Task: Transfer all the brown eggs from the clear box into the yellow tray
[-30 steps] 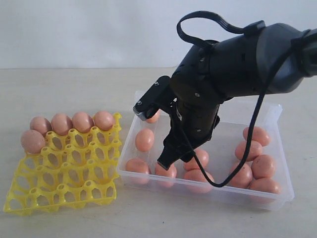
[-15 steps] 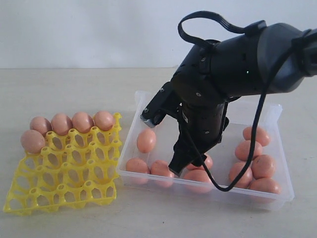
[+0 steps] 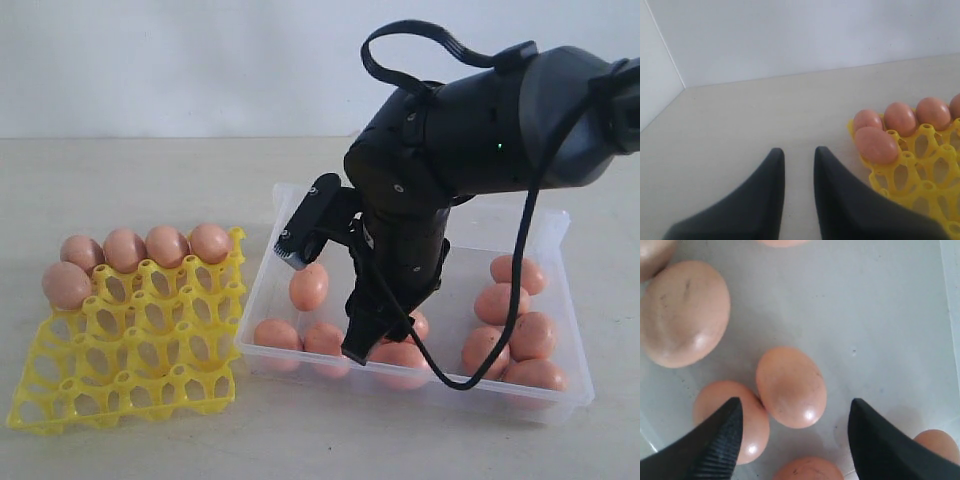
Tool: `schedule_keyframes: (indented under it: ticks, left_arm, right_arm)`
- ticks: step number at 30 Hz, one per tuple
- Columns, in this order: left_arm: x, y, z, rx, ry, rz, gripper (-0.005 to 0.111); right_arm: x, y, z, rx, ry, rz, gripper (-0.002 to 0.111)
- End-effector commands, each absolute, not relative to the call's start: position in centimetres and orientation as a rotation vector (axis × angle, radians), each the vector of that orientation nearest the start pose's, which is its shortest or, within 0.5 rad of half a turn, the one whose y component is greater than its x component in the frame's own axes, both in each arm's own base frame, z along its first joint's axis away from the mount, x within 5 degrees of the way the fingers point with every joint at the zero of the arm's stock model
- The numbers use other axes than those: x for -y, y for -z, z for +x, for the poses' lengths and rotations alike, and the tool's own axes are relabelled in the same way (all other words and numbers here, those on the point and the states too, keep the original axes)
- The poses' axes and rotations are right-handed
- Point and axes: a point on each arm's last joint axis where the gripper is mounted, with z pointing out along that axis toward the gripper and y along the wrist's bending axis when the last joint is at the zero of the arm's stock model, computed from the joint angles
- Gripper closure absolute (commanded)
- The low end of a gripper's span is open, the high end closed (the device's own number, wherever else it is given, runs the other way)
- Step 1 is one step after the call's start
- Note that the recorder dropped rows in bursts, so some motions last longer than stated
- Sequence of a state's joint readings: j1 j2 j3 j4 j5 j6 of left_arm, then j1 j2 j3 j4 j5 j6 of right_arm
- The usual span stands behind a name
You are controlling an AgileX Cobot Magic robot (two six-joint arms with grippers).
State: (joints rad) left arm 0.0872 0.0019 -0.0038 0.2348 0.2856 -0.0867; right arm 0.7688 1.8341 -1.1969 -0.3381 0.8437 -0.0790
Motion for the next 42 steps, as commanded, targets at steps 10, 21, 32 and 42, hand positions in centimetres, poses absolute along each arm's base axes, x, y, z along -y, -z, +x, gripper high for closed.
schedule_keyframes:
  ticks: [10,21,32,42]
  left_arm:
    - [-1.1,-18.8,5.4,-1.765,-0.22,-0.007,0.085]
    - [-1.1,-18.8,5.4,-1.765,-0.22,-0.007,0.085]
    - [-1.1,-18.8,5.4,-1.765,-0.22,-0.007,0.085]
    - [-1.1,-18.8,5.4,-1.765,-0.22,-0.007,0.085]
  right_arm:
    - [-22.2,-17.1,26.2,-2.394,0.288,-1.625,0.049]
    - [-21.9,-17.2,27.0,-2.337,0.308,-1.628,0.049]
    - [-21.7,-17.3,27.4,-2.314,0.332,-1.614,0.049]
    - [-21.8,-17.3,27.7,-2.264,0.355,-1.633,0.049]
